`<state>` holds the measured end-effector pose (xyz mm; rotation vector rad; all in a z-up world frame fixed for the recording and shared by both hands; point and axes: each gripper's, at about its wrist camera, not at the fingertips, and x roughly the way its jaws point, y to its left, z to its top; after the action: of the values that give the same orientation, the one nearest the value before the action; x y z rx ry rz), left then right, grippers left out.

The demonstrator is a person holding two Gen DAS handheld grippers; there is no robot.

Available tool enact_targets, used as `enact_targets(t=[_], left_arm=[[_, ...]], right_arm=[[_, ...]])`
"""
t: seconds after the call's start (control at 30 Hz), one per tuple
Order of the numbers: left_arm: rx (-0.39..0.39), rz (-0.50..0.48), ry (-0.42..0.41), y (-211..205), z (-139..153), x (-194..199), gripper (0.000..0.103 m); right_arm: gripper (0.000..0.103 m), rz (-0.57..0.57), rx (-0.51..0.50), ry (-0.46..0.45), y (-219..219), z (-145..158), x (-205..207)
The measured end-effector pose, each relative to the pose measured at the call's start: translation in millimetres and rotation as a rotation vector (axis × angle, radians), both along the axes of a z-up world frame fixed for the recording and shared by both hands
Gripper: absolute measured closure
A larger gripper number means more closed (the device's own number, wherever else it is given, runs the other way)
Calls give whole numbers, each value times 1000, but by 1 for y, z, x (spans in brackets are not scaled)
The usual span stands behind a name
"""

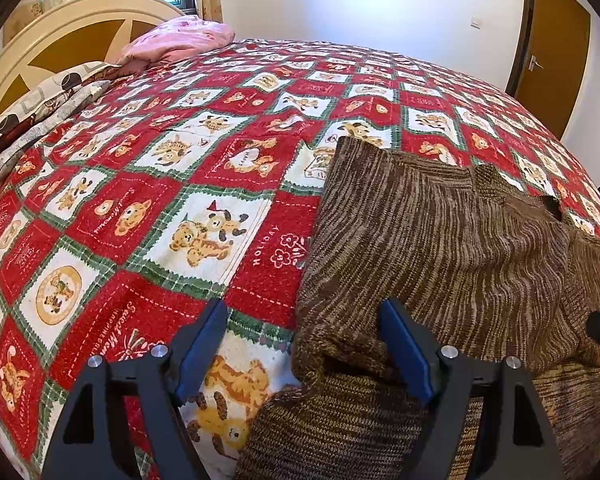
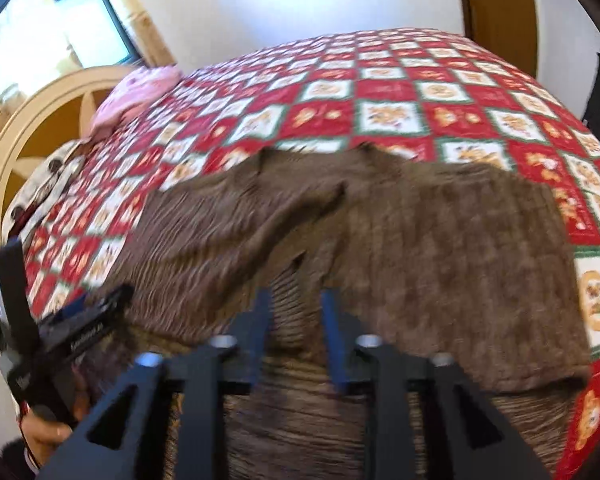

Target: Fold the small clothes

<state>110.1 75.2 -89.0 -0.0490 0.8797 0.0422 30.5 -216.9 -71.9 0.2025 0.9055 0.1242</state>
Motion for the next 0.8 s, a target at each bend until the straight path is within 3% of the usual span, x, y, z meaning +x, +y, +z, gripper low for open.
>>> enact_targets(t=[0.07, 0.27, 0.43, 0.63, 0.7, 0.8], left_arm=[[-15, 3, 1, 2, -1, 0, 23], [-21, 14, 4, 4, -3, 1, 18], [-22, 16, 3, 4, -3, 0, 18], [-22, 17, 2, 4, -3, 0, 18], [-25, 15, 2, 4, -4, 1, 18], [-26, 16, 2, 4, -4, 1, 18]], right_arm=[[55, 6, -26, 6, 6, -7, 3], [93, 8, -150, 22, 9, -7, -3], [95, -62, -182, 91, -18, -15, -14], [84, -50, -77, -70, -9, 24, -9], [64, -15, -95, -89, 2, 22, 5], [63, 17, -140, -43, 13, 1, 25]])
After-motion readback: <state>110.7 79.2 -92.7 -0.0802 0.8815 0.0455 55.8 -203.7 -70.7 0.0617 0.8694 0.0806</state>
